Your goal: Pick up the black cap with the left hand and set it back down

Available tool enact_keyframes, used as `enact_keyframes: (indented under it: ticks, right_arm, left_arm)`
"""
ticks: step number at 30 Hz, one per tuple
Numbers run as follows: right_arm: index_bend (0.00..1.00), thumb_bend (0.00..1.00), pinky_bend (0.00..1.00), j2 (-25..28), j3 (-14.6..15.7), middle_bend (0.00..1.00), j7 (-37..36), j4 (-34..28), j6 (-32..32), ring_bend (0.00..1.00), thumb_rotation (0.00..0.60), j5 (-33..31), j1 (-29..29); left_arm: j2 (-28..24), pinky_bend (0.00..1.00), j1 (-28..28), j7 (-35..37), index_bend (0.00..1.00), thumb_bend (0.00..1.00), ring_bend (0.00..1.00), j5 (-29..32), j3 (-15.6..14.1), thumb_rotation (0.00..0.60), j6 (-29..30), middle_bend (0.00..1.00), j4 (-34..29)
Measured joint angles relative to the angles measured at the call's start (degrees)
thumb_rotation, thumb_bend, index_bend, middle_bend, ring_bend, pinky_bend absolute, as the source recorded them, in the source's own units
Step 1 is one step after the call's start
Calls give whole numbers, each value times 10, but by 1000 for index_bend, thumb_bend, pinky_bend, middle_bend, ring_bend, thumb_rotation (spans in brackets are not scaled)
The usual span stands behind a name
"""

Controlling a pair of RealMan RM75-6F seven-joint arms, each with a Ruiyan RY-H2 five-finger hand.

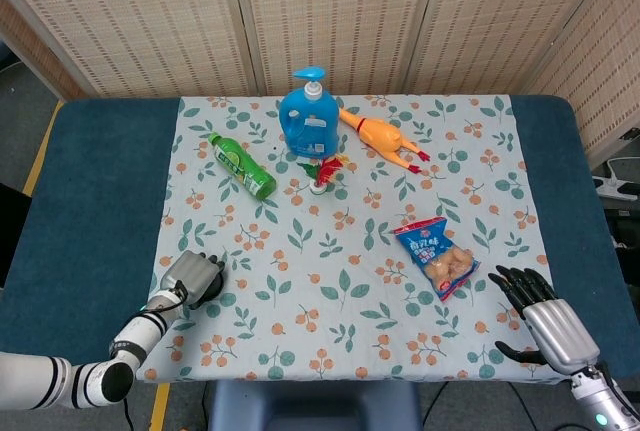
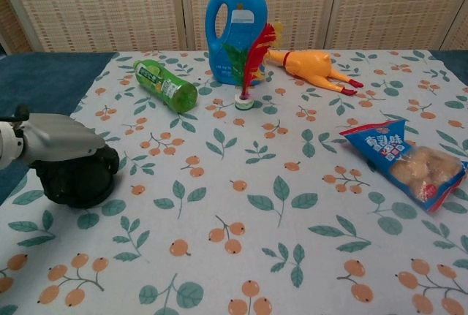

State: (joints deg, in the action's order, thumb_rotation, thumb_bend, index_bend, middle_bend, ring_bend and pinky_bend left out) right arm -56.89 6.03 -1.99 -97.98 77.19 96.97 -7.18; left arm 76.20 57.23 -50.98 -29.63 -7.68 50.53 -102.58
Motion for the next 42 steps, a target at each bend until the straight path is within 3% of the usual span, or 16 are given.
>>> enact_keyframes:
  ticks: [4, 7, 12, 20, 31, 42]
  right_arm:
    - [0, 120, 0, 2, 1, 0, -3, -1, 3, 0, 527, 1, 1]
    - [0, 120, 0, 2, 1, 0, -4, -1, 3, 0, 526, 2, 1]
    - [0, 120, 0, 0, 2, 0, -9, 4, 11, 0, 527, 14, 1]
    - [0, 120, 0, -2, 3, 0, -14, 9, 20, 0, 523, 23, 2]
    - [0, 121, 0, 6, 8, 0, -49, 19, 44, 0, 522, 42, 7]
    - [0, 120, 0, 6, 9, 0, -46, 17, 42, 0, 522, 42, 6]
  left_arm:
    - [-12, 340, 2, 15, 101, 496, 36, -3, 0, 600, 3, 69, -19]
    - [-19, 232, 1, 21, 46, 474, 0, -18, -1, 600, 13, 6, -28]
    - [-27, 86, 1, 20, 0, 452, 0, -32, -10, 600, 29, 0, -42]
    - [-45, 46, -9, 33, 0, 433, 0, -62, -9, 600, 60, 0, -74]
    - [-28, 53, 1, -3, 0, 415, 0, -20, -17, 600, 79, 0, -81]
    - [-59, 59, -12, -50, 0, 417, 0, -70, -21, 600, 199, 0, -156]
